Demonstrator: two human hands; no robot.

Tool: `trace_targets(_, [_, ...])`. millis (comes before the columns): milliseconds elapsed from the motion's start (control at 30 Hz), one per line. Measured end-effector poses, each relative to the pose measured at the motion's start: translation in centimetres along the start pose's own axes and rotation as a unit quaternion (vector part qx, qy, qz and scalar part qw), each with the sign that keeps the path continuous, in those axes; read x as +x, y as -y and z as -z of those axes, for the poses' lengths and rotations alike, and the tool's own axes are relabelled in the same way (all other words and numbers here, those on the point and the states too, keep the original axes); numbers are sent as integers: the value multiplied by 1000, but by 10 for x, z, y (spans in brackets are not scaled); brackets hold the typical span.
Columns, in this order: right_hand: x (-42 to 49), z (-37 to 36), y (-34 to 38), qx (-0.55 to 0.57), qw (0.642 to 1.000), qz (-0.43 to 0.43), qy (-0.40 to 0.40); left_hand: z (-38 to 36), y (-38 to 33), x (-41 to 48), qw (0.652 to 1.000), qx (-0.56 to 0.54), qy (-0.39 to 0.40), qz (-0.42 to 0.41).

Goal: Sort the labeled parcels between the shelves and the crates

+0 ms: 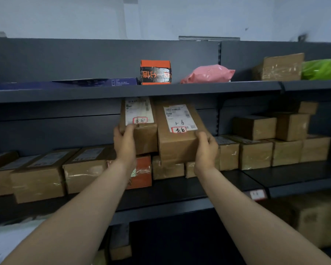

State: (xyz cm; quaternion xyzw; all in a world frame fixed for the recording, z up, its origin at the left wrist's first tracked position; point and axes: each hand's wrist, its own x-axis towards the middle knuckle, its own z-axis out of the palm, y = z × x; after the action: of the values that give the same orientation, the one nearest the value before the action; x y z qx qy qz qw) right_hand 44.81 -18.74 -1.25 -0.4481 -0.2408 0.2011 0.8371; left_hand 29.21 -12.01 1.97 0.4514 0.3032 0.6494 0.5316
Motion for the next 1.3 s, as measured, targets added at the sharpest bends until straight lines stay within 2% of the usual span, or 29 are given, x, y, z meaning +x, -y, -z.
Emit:
trace_targets(133, [-45,36,20,-11,999,-1,-37,7,-4,-47,999,-11,35,-1])
trace_targets(233, [-77,79,21,-28,995,2,-93,11,9,-89,997,-6,81,11])
trace_targets(400, [-112,176,33,-43,974,-2,-223,-14,45,-168,982,14,170,76])
trace_targets(533, [-130,267,56,-76,955,18,-285,-54,85,-231,956,31,252,149])
trace_targets(733, [-157,434,91,-132,921,8,-368,-147,168,-350,881,60,369,291])
trace_targets(833, [-171,518,108,-136,910,-26,-392,-192,207,-415,844,72,402,347])
trace_targets(967, [-187,607,122,-126,897,-113,-408,-233,255,-479,798,151,455,365])
trace_targets(1167, [-205,687,119,-154,877,-205,-406,-272,324,-528,710,257,533,382])
trace_targets(1300, [-209,723,109,-162,883,-210,-388,-292,355,-555,690,282,533,400])
